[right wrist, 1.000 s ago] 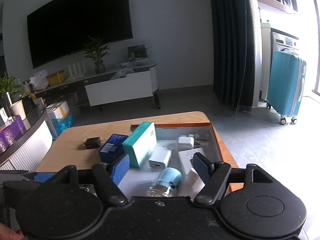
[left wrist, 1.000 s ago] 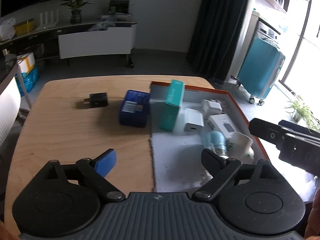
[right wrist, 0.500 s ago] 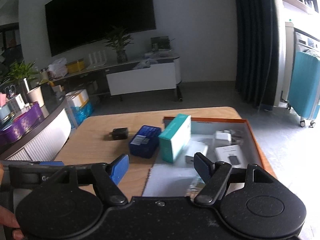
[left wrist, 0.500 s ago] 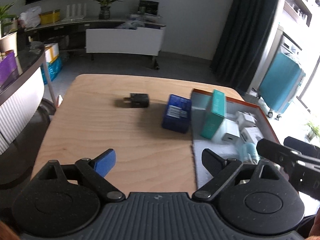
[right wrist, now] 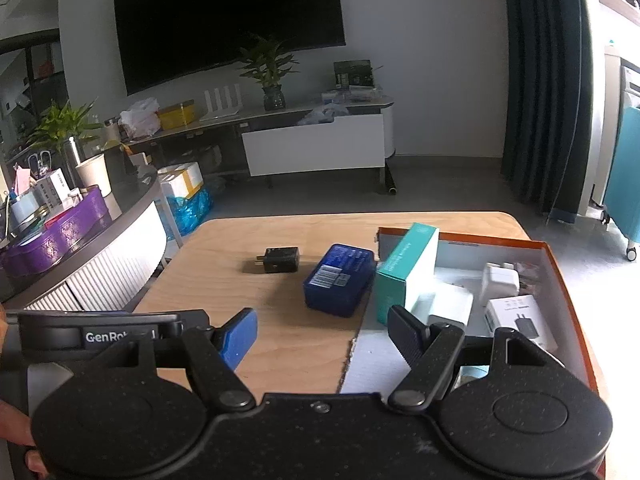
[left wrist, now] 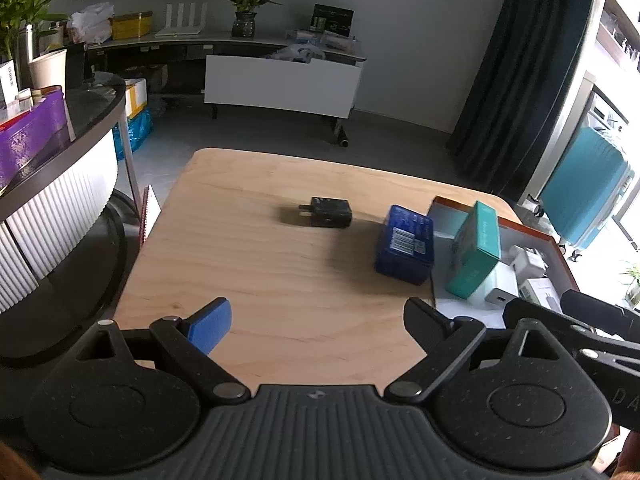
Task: Organize rigid objects
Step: 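Withdraw both tools from the box toward the blue box and black charger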
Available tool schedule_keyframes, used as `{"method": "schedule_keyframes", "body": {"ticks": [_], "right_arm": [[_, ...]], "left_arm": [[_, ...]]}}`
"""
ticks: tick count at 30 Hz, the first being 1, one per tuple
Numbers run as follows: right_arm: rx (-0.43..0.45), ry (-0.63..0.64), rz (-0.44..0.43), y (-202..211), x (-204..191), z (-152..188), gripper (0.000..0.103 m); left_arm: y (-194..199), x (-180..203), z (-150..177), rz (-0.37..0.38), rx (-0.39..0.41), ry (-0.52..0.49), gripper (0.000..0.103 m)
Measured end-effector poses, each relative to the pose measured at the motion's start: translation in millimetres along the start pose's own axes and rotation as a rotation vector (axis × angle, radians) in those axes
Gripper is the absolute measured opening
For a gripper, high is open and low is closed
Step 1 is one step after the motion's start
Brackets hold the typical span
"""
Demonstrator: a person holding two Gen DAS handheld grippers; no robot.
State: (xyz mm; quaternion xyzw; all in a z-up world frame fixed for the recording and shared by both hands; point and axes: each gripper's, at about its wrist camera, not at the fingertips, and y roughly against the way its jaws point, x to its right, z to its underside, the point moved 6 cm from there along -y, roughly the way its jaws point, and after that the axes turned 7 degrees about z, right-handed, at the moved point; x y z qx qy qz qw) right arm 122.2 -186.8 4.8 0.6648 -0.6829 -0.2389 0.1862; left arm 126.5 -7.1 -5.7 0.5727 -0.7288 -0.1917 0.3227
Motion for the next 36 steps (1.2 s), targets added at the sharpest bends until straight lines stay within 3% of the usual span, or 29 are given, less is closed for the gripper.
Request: {"method": "schedule_keyframes", "body": {"ticks": [24,36], "right_arm": [[-0.035,-0.004,-0.017,-35.5,-28.6,-8.7,0.085],[-0.066,-0.038,0.015,-64.8,-31.0,-12.2,0.086]], "left_arm": [[-10.9,-32.0,-15.3,-0.042,0.001,0.001,0.096],[-28.4,-43.6,-24.5,-0.035,-0.015,-0.018,0.096]]}}
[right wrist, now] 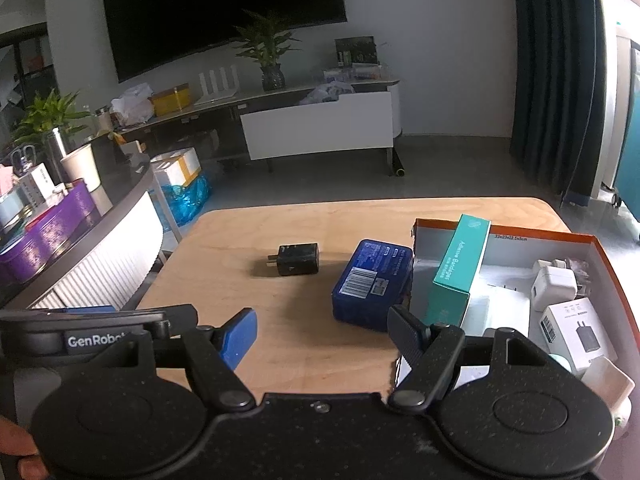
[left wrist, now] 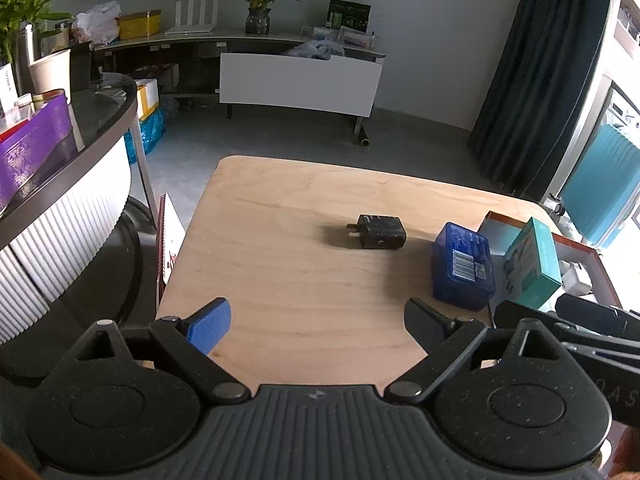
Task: Organize rigid objects
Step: 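Withdraw both tools from the box toward the blue box and black charger, then grasp the blue plastic box with the right tool while the left tool approaches the black charger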
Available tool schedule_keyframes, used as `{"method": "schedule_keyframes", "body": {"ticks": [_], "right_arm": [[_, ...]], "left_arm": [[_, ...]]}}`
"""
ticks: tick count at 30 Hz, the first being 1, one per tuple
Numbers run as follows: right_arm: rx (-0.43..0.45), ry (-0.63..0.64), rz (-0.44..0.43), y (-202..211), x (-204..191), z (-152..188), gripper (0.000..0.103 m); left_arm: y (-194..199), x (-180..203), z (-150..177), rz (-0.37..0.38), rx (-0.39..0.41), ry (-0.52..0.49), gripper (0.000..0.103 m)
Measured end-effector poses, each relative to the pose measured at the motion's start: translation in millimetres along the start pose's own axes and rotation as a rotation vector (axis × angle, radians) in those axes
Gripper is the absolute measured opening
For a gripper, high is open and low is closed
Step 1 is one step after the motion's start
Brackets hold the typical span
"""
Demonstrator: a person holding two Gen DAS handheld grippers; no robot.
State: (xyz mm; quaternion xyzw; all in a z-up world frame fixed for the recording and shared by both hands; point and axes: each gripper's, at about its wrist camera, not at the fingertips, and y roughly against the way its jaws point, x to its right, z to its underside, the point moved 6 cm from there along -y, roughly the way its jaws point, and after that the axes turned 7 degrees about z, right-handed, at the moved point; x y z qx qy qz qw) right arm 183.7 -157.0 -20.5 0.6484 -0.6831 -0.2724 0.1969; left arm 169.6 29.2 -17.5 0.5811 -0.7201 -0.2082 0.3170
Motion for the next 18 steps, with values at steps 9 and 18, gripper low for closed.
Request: {"method": "schedule_keyframes", "body": {"ticks": [9,18], "right_arm": [[-0.017,-0.044,0.028,-31.8,3.5,-7.8,0.089],[-0.028,-0.076,0.115,-78.4,-2.8,-15.3,0.089]], "left_arm": [[-15.2,-9.7,-4.8,0.001,-0.011,0.006,0.096],[-28.7,-24.7,-9.2,-0.003,-0.018,0.031,0.097]]}}
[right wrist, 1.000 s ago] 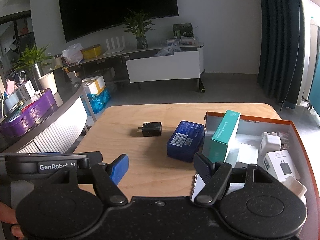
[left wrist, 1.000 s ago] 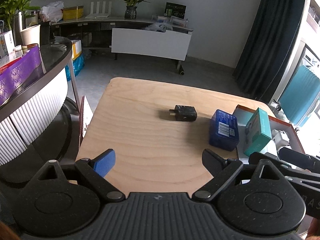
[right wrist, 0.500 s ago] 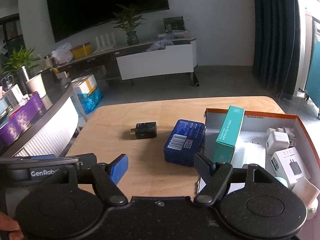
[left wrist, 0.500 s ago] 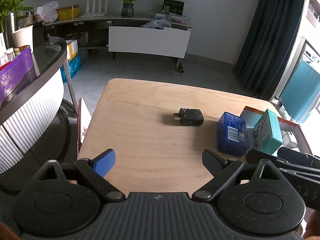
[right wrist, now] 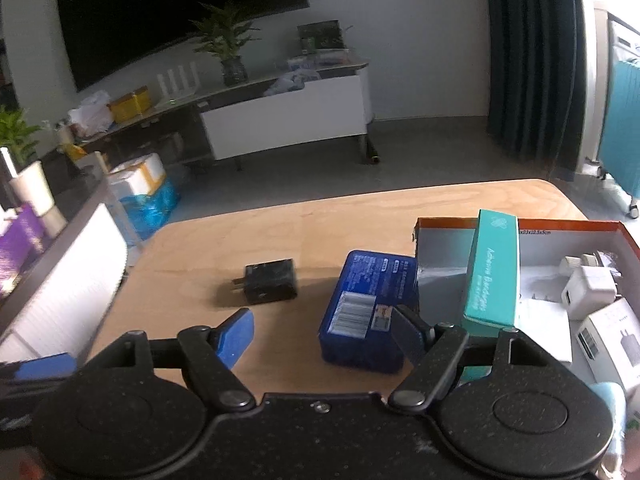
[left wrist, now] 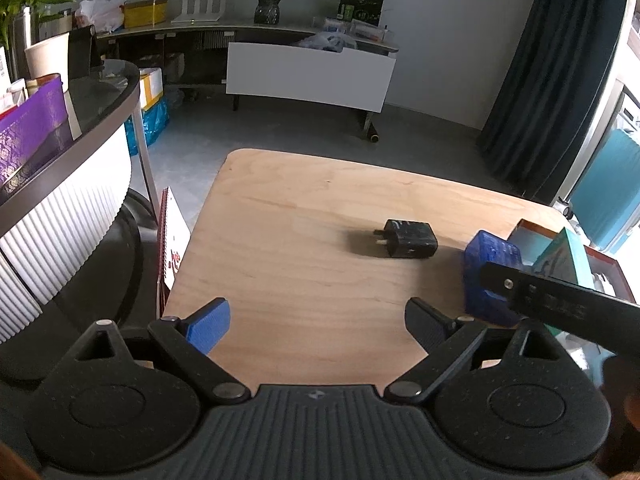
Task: Organize rigid objects
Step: 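Grasp the blue plastic box with the right tool while the left tool approaches the black charger, then close the left tool on the black charger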
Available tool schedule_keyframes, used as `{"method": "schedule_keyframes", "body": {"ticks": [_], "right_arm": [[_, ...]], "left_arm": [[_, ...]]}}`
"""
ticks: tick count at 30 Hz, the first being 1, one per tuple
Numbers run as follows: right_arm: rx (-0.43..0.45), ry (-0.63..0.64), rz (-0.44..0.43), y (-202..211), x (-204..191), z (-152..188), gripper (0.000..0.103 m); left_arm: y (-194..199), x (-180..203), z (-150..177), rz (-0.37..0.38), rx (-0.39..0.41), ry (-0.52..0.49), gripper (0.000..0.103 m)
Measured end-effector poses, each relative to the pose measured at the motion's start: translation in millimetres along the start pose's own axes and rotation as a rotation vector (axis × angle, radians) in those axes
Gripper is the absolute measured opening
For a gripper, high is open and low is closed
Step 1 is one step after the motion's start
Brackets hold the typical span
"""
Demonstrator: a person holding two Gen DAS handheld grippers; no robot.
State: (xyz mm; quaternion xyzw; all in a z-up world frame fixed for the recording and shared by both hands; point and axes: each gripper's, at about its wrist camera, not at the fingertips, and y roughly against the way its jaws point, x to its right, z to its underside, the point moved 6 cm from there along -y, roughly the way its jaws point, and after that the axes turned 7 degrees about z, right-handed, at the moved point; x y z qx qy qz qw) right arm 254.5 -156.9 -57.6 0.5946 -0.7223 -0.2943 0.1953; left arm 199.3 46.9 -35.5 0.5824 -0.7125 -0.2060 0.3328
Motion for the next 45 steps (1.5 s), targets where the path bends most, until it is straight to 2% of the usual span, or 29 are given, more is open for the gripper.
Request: {"method": "schedule_keyframes", "body": {"ticks": [6,9,11,13,14,15,19,25,28,30,33,34,35,36,39,45], "right_arm": [[-0.021,0.003,0.17,-31.0,10.1,-3.4,0.092],[-0.055,0.01,0.19,-46.0,12.3,-4.7,0.094],[-0.081,0.014,0.217,-55.3,14.1,-3.7,0.101],[-0.09,-0.019,0.171,-59.8,15.6,-1.6,0.102],[-0.095,-0.021,0.16,-60.4,16.4,0.4,0.098],[-0.103,-0.015,0.149,-60.5,16.6,2.6,0.073],[-0.086,0.001,0.13,-51.9,19.0,9.2,0.074],[-0.076,0.035,0.096,-32.3,18.2,23.6,0.074],[-0.086,0.042,0.085,-23.8,16.5,29.2,0.074],[-0.092,0.047,0.068,-20.1,16.4,30.8,0.074],[-0.106,0.027,0.059,-19.4,19.8,28.7,0.074],[-0.11,0.023,0.057,-19.1,20.0,27.8,0.074],[-0.109,0.021,0.055,-19.2,19.9,27.5,0.074],[-0.11,0.017,0.054,-19.3,20.3,27.8,0.074],[-0.098,0.01,0.042,-16.0,21.2,29.2,0.073],[-0.053,0.036,-0.011,-0.4,15.5,25.3,0.073]], "left_arm": [[-11.6,-1.8,-4.8,0.02,0.001,-0.007,0.097],[-21.3,1.7,-9.8,0.037,0.003,-0.025,0.099],[-27.5,5.6,-14.0,0.051,0.009,-0.042,0.1],[-34.7,10.1,-18.4,0.066,0.013,-0.057,0.101],[-38.6,12.6,-20.5,0.077,0.015,-0.062,0.102],[-42.6,14.9,-22.3,0.087,0.016,-0.066,0.102],[-61.6,23.1,-28.4,0.106,0.009,-0.088,0.103],[-91.2,36.5,-34.9,0.111,-0.011,-0.061,0.103],[-105.2,49.1,-32.9,0.108,-0.025,-0.062,0.103],[-112.7,53.6,-30.9,0.079,-0.028,-0.081,0.103],[-115.4,55.3,-30.4,0.035,0.013,-0.125,0.095],[-114.0,54.1,-30.0,0.023,0.034,-0.133,0.086],[-112.1,54.3,-29.4,0.021,0.045,-0.147,0.069],[-109.3,55.0,-28.3,0.021,0.05,-0.168,0.063],[-101.1,50.7,-23.3,0.049,0.039,-0.184,0.063],[-65.5,29.3,-10.5,0.036,0.065,-0.144,0.063]]}}
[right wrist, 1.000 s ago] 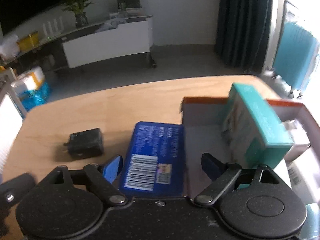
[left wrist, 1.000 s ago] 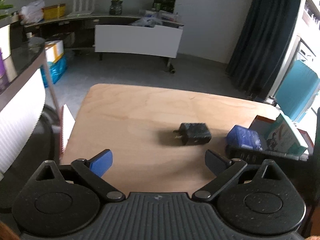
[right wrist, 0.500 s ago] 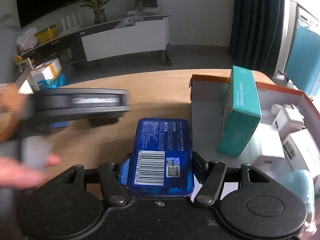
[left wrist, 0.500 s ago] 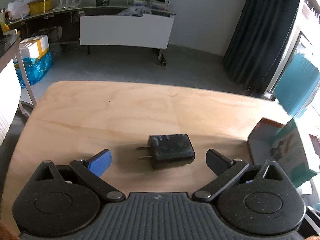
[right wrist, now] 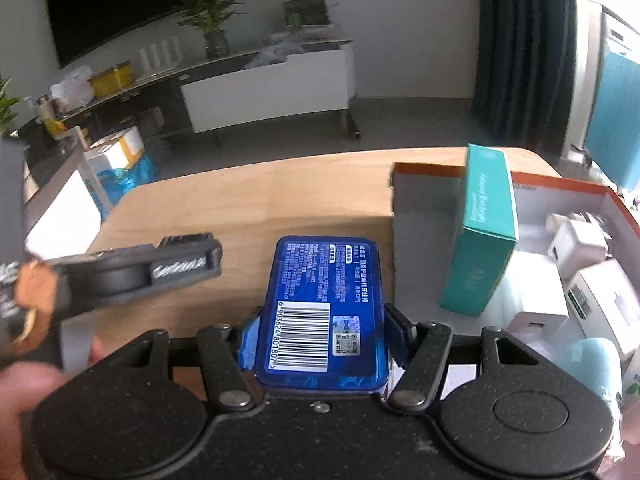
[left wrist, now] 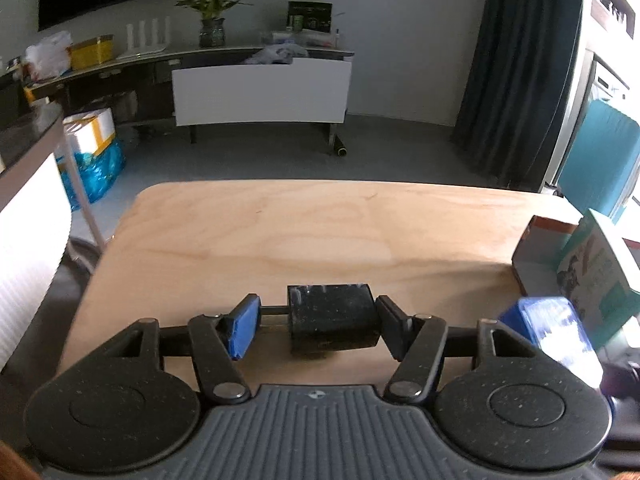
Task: Organize rigid objects
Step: 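Close the left tool on the black charger, then carry the blue box and black charger over the white box with both tools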
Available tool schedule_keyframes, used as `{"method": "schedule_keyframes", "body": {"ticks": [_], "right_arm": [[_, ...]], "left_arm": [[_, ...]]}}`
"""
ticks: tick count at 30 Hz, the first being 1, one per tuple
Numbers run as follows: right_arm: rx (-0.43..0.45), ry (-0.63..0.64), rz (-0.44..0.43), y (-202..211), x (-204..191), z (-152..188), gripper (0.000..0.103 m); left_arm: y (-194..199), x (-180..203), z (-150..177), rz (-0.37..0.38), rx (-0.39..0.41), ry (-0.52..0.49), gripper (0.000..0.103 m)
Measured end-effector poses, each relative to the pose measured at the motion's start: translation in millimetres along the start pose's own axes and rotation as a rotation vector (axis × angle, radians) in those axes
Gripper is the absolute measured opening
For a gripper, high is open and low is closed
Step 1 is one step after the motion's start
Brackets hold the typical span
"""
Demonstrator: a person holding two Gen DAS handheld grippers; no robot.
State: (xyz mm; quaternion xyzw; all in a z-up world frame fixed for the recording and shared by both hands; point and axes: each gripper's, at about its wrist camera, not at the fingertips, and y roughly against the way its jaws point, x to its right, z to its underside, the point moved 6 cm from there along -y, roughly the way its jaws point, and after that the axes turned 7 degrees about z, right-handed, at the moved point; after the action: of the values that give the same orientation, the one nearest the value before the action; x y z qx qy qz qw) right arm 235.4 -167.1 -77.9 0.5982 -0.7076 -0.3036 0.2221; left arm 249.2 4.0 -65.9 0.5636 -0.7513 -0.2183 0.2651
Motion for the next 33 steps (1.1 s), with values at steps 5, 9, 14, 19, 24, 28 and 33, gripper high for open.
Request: {"method": "schedule_keyframes", "body": {"ticks": [5,9,14,19,24,28,33], "right_arm": [[0.034,0.019,-0.066,21.1,-4.5,-2.1,0.073],[0.053,0.071,-0.089,41.9,-9.9,1.4,0.073],[0.088,0.102,-0.089,72.0,-8.6,7.0,0.073],[0.103,0.112,-0.08,95.3,1.9,11.1,0.073],[0.128,0.106,-0.069,118.4,14.9,16.1,0.073],[0.15,0.1,-0.064,134.3,22.3,17.8,0.073],[0.172,0.104,-0.064,148.2,27.0,20.4,0.073]], "left_arm": [[40.0,-3.3,7.2,-0.024,0.017,0.024,0.063],[69.9,-0.8,11.6,-0.042,0.036,0.04,0.063],[91.1,7.2,14.0,-0.055,0.056,0.062,0.063],[110.0,17.2,20.3,-0.048,0.059,0.072,0.063],[125.0,30.8,24.5,-0.04,0.065,0.068,0.063],[133.3,39.7,25.2,-0.023,0.076,0.064,0.063],[144.4,48.6,29.3,-0.018,0.091,0.052,0.063]]}}
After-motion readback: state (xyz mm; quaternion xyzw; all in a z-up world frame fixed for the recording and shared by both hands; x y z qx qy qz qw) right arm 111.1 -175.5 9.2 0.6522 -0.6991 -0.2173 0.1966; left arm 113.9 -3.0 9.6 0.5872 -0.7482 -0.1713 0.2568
